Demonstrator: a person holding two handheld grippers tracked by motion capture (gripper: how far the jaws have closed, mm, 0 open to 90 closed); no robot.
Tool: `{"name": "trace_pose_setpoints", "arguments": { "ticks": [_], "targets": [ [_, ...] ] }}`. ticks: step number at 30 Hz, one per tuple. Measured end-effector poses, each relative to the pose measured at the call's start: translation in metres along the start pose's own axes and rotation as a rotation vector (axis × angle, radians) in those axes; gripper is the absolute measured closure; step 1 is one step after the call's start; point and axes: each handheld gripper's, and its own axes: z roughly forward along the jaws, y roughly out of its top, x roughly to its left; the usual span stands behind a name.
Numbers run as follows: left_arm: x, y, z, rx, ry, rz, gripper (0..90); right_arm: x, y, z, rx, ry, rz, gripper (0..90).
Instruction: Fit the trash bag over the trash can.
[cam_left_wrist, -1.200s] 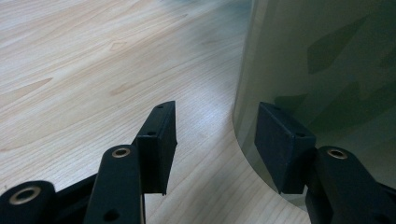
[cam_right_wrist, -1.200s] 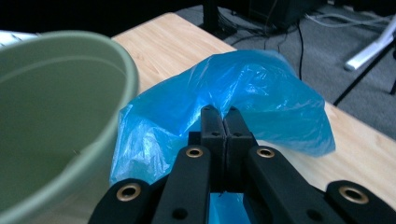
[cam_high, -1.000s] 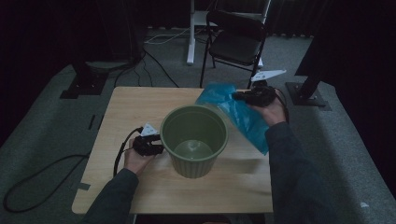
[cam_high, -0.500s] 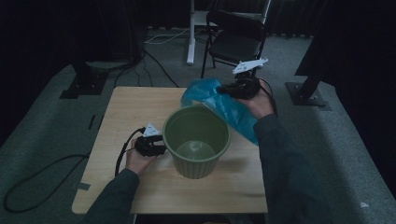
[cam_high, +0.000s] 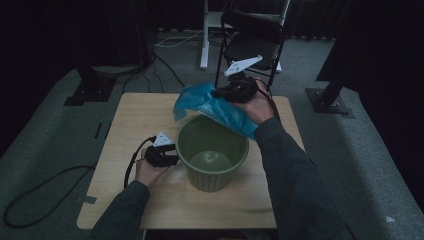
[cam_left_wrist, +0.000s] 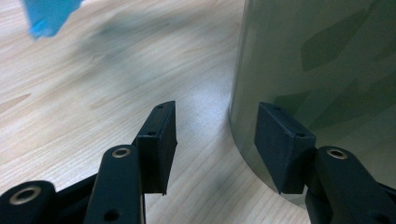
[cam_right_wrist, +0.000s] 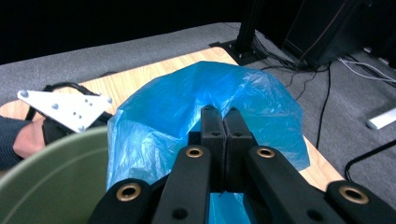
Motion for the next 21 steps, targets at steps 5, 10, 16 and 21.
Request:
{"name": "trace_pose_setpoints", "arguments": {
  "ticks": [5, 10, 16, 21],
  "targets": [
    [0.001, 0.0, -0.001, -0.002, 0.001, -0.003, 48.5, 0.007, 0.013, 0.009, -0.01, 0.009, -0.006, 89.8],
    [0.002, 0.0, -0.002, -0.009, 0.002, -0.006, 48.5, 0.014, 0.026, 0.019, -0.023, 0.023, -0.009, 89.7],
    [0.004, 0.0, -0.003, -0.021, 0.006, -0.016, 48.5, 0.022, 0.04, 0.028, -0.038, 0.04, -0.013, 89.7],
    [0.005, 0.0, -0.004, -0.024, 0.009, -0.023, 48.3, 0.029, 0.051, 0.034, -0.038, 0.045, -0.022, 89.7]
  ]
}}
